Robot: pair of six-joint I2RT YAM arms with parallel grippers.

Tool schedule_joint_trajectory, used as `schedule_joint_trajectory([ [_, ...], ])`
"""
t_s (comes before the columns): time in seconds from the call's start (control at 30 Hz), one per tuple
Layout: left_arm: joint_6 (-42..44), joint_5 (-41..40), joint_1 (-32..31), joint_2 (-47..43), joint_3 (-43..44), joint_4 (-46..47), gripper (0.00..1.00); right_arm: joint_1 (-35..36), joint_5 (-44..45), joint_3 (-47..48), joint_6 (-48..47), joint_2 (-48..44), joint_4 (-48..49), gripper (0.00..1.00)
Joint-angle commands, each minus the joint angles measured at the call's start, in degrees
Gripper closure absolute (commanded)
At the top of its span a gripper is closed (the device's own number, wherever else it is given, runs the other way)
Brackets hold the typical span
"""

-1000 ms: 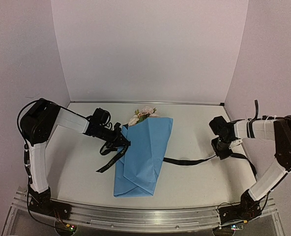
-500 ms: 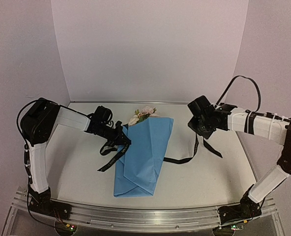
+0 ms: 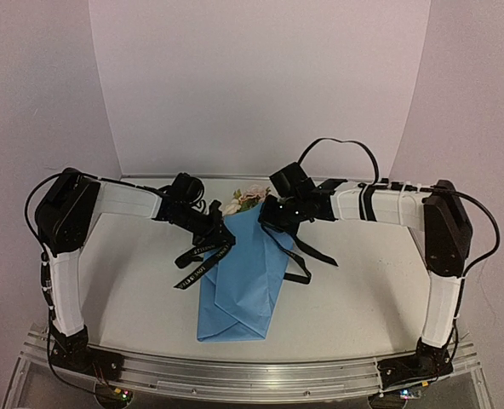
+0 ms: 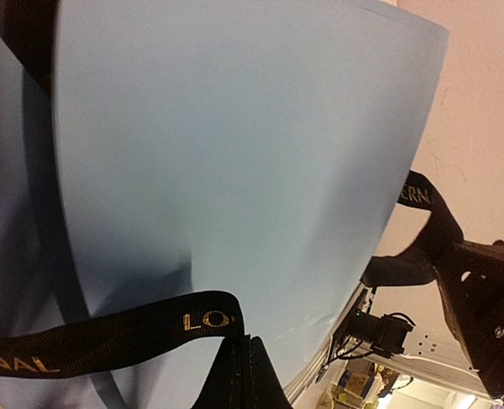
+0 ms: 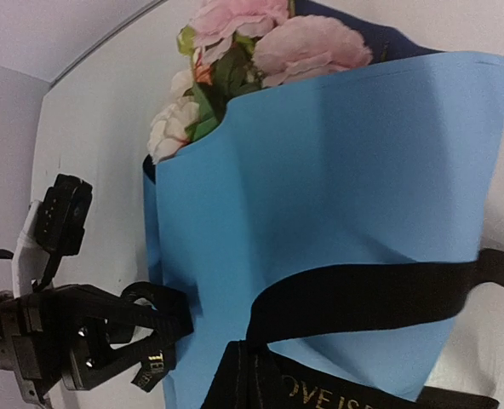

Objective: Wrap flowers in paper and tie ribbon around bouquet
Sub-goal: Place the right side of the ribbon on the folded bouquet.

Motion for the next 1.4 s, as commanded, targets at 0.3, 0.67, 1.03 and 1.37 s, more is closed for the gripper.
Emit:
schedule_joint_trajectory([
  [0.3,4.8,0.7,-6.4,-9.7,8.4,-8.2,1.00,-1.0,-16.6,6.5,2.4,8.7,11.5,1.00],
  [0.67,2.4,5.5,-10.9,-10.3,6.7,1.5,1.00,-2.3,-23.8,5.7,4.4,10.5,17.6,1.00],
  [1.03,8.7,0.2,-14.3,-5.3,10.3,0.0,1.00,-2.6,-32.1,7.9,3.2,13.1,19.8,1.00],
  [1.37,14.7,-12.6,-14.7,0.5,13.9,-1.1,0.98,-2.4,-37.7,6.7,0.4,12.4,20.1,0.93],
])
